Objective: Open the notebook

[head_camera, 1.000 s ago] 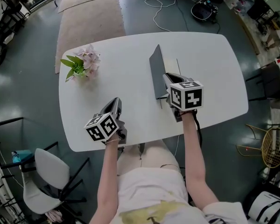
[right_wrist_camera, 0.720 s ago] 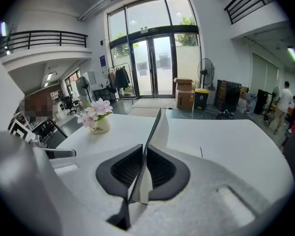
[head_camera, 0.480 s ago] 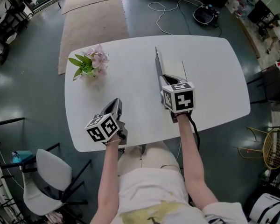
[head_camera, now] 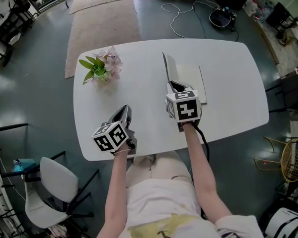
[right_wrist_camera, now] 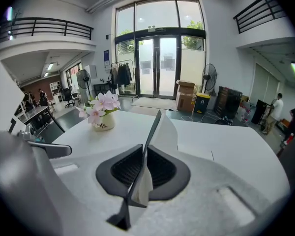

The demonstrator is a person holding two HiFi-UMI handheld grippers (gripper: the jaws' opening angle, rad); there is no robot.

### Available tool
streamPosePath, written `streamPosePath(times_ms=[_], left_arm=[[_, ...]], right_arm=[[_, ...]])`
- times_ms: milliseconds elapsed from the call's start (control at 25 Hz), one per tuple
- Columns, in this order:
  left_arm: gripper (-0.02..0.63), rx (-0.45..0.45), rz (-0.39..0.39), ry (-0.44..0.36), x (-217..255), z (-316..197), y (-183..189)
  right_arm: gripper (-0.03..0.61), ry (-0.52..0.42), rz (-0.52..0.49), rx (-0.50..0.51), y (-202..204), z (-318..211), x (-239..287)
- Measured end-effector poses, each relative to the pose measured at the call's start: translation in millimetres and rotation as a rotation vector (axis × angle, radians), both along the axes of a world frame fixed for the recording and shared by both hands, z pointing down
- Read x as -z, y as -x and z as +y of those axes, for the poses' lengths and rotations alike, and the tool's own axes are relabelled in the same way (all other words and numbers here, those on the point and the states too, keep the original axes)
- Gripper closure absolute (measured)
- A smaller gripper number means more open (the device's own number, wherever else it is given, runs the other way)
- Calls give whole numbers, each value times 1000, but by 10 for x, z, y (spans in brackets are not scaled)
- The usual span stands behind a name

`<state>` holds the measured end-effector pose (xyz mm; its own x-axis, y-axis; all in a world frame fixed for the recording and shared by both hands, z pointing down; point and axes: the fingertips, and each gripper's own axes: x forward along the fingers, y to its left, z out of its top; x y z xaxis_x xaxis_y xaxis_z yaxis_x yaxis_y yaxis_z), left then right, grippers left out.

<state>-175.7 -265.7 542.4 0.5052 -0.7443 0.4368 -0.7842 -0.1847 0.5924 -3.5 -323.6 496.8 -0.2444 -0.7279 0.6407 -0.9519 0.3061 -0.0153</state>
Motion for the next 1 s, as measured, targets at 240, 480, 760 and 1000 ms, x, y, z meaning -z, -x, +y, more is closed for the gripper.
streamPosePath(times_ms=[240,480,760,1000], left_arm=[[615,3,-4,1,-12,11,103],[615,14,-10,3,-31,20,216],[615,40,-16,11,-47,27,312],[615,44,-28,18,-75,46,296]], right_arm=[[545,-11,31,-3,211,-5,-76],[545,-14,45,29,437,-34,-192],[545,32,62,46,616,-15,-426],[545,32,85,86,749,-46,-605]])
